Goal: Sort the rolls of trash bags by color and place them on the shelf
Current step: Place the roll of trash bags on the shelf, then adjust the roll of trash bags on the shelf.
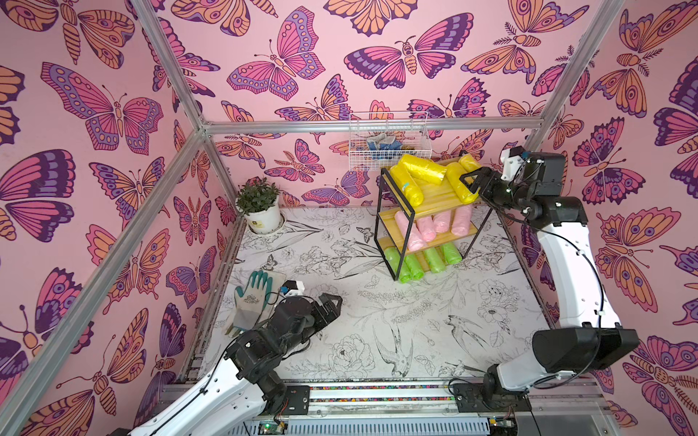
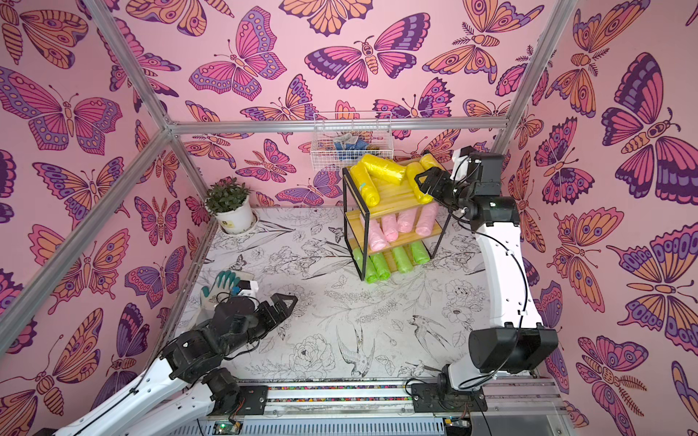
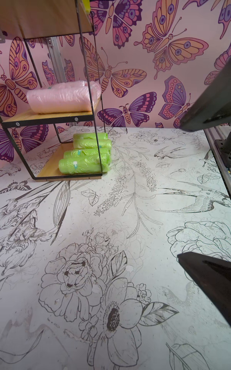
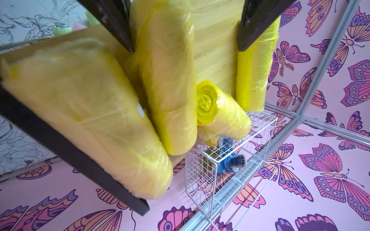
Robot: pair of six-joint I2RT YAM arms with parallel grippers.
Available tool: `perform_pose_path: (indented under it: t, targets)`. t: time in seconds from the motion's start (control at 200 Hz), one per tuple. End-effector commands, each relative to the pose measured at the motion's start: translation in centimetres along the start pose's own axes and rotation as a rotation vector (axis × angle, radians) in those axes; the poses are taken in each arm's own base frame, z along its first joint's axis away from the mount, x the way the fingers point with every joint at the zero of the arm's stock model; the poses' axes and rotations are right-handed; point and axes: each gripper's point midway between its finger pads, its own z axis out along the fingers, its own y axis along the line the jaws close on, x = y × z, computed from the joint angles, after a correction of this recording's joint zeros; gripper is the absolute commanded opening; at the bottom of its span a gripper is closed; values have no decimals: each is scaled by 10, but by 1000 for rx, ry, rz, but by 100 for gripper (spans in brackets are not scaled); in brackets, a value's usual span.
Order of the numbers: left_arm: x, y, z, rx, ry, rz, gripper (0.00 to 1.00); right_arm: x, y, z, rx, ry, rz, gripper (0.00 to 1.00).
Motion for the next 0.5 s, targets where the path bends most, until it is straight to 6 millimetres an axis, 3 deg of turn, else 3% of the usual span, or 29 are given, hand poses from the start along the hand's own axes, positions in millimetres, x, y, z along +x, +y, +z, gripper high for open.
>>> perform_pose_path:
  t: [0.0,0.205,0.406,0.496]
  targets:
    - [-17,-13,-9,-3,-48,117,100,1,-1,-25,54,-45,-58,82]
    - [-31,-29,-13,-14,-79,249,100,12,0,-39,39,-66,-88,80]
    - [-25,-27,-8,-17,-45,252,100,15,46,-31,-229,-22,-122,62]
    - [-20,-23,-6,-16,-30,238,100,13,67,-26,-337,2,-126,61]
